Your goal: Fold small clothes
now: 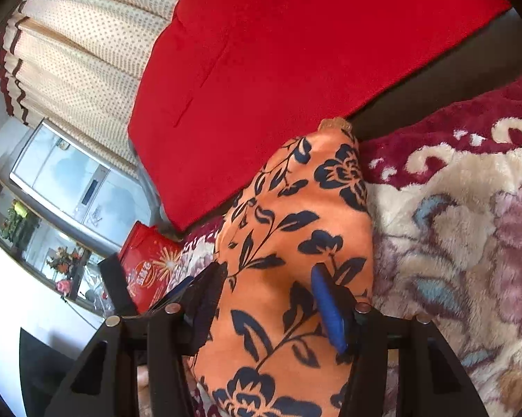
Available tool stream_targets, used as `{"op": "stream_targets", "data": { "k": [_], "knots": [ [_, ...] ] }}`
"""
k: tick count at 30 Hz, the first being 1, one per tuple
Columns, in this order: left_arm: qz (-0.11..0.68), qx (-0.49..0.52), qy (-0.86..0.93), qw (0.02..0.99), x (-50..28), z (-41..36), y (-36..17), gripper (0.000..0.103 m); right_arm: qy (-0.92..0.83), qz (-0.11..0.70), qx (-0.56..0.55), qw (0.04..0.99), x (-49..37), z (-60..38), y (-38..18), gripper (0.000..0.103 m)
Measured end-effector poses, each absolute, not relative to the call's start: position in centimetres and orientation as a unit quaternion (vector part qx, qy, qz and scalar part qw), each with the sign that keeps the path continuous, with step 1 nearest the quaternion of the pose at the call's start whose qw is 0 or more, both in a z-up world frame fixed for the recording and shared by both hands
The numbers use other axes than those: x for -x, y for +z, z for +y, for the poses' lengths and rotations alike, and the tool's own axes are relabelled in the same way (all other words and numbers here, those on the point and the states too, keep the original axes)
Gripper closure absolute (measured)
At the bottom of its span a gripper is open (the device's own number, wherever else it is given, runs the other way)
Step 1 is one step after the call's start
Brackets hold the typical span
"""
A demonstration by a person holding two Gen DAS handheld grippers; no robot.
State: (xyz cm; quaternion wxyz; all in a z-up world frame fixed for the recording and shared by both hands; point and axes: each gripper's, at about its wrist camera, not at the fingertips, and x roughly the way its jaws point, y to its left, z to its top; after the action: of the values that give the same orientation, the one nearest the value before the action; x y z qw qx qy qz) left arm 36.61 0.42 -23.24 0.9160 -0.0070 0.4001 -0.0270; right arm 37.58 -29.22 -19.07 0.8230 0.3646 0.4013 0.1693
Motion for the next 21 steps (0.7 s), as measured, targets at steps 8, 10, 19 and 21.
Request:
{"op": "stream_targets", "data": {
  "k": [8,10,19,21],
  "knots": [
    [0.396,-0.092,-0.031,0.913,-35.4,-2.3,-24.2,0.022,0.166,0.426,-0.38,0.804,-37.8,-29.2,-19.9,0.046],
    [0.398,-0.08,-0.028,0.914,-35.5,-1.9,-24.1,0.021,0.169,0.422,-0.396,0.798,-37.3,-29.8,-19.7,0.046],
    [0.38,-0.015,-0.039,0.924,-33.0,0.7,-21.8,0.02,0.188,0.454,-0.366,0.791,-33.7,-29.3,-18.9,0.045],
    [0.376,0.0,-0.05,0.925,-32.1,1.1,-21.2,0.019,0.196,0.458,-0.349,0.794,-33.4,-28.9,-18.9,0.045]
  ]
}}
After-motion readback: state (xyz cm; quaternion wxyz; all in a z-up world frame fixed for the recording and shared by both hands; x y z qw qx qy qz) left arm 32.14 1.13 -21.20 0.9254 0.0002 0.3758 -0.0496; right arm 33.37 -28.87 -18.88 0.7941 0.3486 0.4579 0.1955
